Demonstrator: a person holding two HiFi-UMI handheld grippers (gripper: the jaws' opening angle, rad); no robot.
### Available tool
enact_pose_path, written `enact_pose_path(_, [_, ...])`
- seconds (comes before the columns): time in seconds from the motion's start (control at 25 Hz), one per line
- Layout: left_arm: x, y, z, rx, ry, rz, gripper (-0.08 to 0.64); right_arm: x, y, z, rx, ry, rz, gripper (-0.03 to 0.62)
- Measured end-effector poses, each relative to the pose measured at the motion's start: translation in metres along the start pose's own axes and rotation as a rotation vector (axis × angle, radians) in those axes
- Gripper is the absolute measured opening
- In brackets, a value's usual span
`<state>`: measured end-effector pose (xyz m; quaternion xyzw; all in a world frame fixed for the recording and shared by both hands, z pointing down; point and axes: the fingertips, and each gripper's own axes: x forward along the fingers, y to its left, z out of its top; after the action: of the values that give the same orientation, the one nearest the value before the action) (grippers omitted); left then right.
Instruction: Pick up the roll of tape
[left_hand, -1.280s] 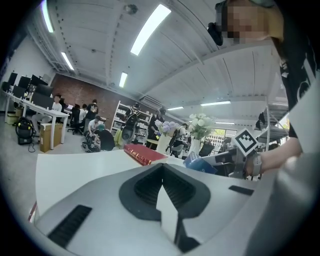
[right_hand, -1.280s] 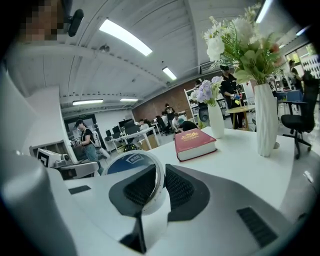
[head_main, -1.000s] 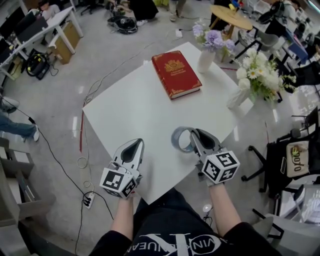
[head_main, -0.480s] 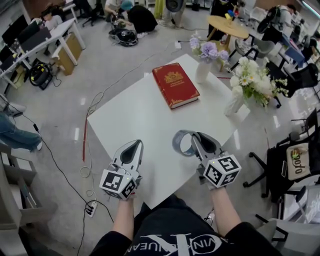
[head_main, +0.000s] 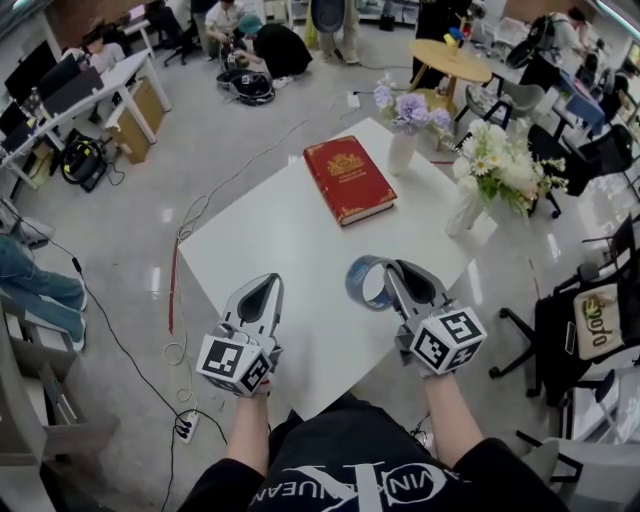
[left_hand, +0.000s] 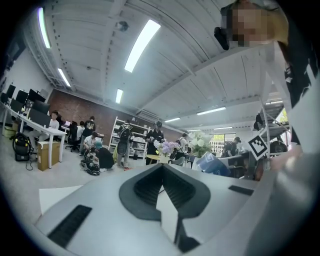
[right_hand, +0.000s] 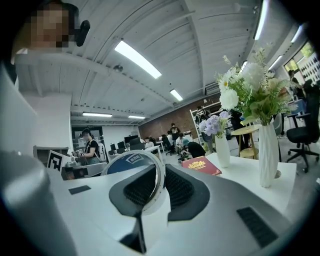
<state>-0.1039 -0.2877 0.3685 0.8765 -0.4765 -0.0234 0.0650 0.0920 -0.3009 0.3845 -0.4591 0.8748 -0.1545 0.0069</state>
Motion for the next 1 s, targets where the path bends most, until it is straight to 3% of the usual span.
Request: enact_pose_path(1.0, [-0.001,0.021,0.037,0.025,-0.069,0.027,0.002,0.013,0.014,0.037,-0.011,-0.113,0.065,0.071])
